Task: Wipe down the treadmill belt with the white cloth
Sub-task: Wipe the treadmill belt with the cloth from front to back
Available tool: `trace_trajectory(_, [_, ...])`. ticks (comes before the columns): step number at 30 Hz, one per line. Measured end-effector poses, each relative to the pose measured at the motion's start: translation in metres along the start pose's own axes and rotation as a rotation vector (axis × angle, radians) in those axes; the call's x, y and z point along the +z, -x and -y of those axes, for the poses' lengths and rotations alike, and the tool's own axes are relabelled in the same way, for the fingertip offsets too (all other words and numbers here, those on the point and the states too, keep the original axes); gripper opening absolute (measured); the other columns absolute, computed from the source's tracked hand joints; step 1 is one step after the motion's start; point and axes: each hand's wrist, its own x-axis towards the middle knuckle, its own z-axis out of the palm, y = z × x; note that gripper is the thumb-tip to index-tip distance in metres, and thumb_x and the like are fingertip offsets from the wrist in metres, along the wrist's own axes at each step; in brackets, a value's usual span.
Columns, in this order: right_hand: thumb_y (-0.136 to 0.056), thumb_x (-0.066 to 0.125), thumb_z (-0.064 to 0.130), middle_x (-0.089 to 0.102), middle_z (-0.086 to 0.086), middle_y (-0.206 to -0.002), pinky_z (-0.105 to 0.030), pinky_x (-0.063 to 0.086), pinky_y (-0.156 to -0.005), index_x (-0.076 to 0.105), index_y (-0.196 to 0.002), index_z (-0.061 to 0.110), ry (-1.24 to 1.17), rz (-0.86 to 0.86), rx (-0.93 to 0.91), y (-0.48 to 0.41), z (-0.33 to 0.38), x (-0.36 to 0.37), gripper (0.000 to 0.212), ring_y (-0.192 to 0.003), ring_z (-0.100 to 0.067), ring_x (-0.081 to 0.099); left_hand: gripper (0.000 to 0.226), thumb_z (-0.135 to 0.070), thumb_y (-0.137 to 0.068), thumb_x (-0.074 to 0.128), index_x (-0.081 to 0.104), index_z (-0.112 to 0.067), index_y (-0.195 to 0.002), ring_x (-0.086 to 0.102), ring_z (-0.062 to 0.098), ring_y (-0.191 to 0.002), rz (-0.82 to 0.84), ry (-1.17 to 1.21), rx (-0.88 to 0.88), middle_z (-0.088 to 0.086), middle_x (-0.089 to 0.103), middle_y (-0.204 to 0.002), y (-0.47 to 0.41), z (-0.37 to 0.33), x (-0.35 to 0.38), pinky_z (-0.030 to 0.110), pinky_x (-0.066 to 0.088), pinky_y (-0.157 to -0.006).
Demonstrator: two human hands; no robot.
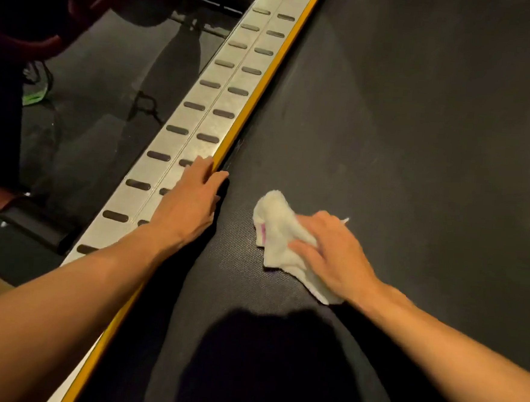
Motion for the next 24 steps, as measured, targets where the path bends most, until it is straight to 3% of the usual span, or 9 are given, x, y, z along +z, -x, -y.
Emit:
trace_trajectory(4, [-0.086,0.045,0.044,0.050,-0.004,-0.088,-0.038,0.038,-0.072,0.060,-0.100,0.017,0.193,-0.155,0.271,-0.033,-0.040,-0.027,0.034,-0.086,-0.029,0.050,0.052,-0.019,-0.094,0.052,0.035,-0.016,-0.143,0.037,0.033,-0.129,0.046,-0.068,0.045,0.011,0.026,-0.147,-0.009,-0.014,0.002,0.044,0.044,-0.098])
trace_trajectory(7, [-0.093,0.052,0.039,0.050,0.002,-0.097,-0.030,0.034,-0.068,0.057,-0.110,0.022,0.210,-0.065,0.159,0.000,-0.026,-0.008,0.025,-0.088,-0.022,0.046,0.051,-0.016,-0.095,0.051,0.036,-0.011,-0.144,0.028,0.036,-0.139,0.057,-0.128,0.101,0.016,0.026,-0.151,-0.016,-0.031,0.008,0.046,0.034,-0.110])
trace_trajectory(10, [-0.094,0.049,0.042,0.042,0.017,-0.093,-0.014,0.030,-0.071,0.057,-0.118,0.032,0.033,0.089,0.028,0.042,-0.001,0.000,0.027,-0.089,-0.008,0.040,0.051,-0.019,-0.097,0.048,0.035,-0.013,-0.146,0.019,0.035,-0.145,0.075,-0.095,0.115,0.015,0.026,-0.153,-0.019,-0.046,0.017,0.043,0.019,-0.117])
trace_trajectory(11, [-0.093,0.048,0.043,0.043,0.016,-0.092,-0.016,0.032,-0.072,0.059,-0.117,0.032,-0.016,0.064,0.039,0.046,-0.003,-0.004,0.029,-0.088,-0.008,0.043,0.052,-0.020,-0.098,0.049,0.034,-0.014,-0.146,0.017,0.034,-0.146,0.096,-0.074,0.121,0.014,0.024,-0.154,-0.019,-0.051,0.020,0.042,0.018,-0.117])
trace_trajectory(14, [-0.089,0.047,0.041,0.053,0.003,-0.087,-0.028,0.039,-0.076,0.067,-0.109,0.022,-0.032,-0.247,0.171,0.030,-0.032,-0.035,0.035,-0.084,-0.018,0.053,0.052,-0.021,-0.097,0.051,0.035,-0.014,-0.146,0.018,0.035,-0.145,0.141,-0.028,0.160,0.013,0.025,-0.153,-0.020,-0.063,0.025,0.045,0.025,-0.117])
trace_trajectory(16, [-0.087,0.047,0.040,0.053,-0.002,-0.081,-0.038,0.044,-0.074,0.063,-0.088,0.026,0.053,-0.327,0.289,0.012,-0.060,-0.059,0.021,-0.080,-0.021,0.052,0.052,-0.021,-0.096,0.051,0.037,-0.013,-0.145,0.021,0.035,-0.144,0.151,-0.020,0.178,0.013,0.028,-0.152,-0.022,-0.069,0.026,0.046,0.026,-0.117])
trace_trajectory(19, [-0.087,0.038,0.046,0.051,0.000,-0.079,-0.044,0.045,-0.069,0.049,-0.083,0.030,0.161,-0.270,0.344,0.018,-0.083,-0.065,0.020,-0.078,-0.020,0.049,0.050,-0.022,-0.096,0.052,0.039,-0.012,-0.144,0.025,0.037,-0.142,0.142,-0.027,0.195,0.015,0.032,-0.149,-0.030,-0.079,0.025,0.046,0.023,-0.118])
trace_trajectory(21, [-0.090,0.038,0.047,0.052,0.004,-0.084,-0.043,0.045,-0.072,0.053,-0.092,0.032,0.134,-0.222,0.313,0.047,-0.069,-0.043,0.021,-0.081,-0.019,0.049,0.050,-0.022,-0.096,0.051,0.039,-0.012,-0.143,0.025,0.037,-0.142,0.136,-0.017,0.197,0.015,0.032,-0.149,-0.034,-0.087,0.025,0.047,0.023,-0.118])
trace_trajectory(24, [-0.093,0.044,0.040,0.050,0.013,-0.089,-0.030,0.042,-0.077,0.062,-0.106,0.037,-0.062,-0.061,0.256,0.092,-0.025,-0.021,0.023,-0.088,-0.012,0.048,0.049,-0.024,-0.097,0.050,0.039,-0.013,-0.143,0.026,0.035,-0.142,0.139,0.001,0.200,0.013,0.033,-0.150,-0.036,-0.101,0.030,0.048,0.027,-0.116])
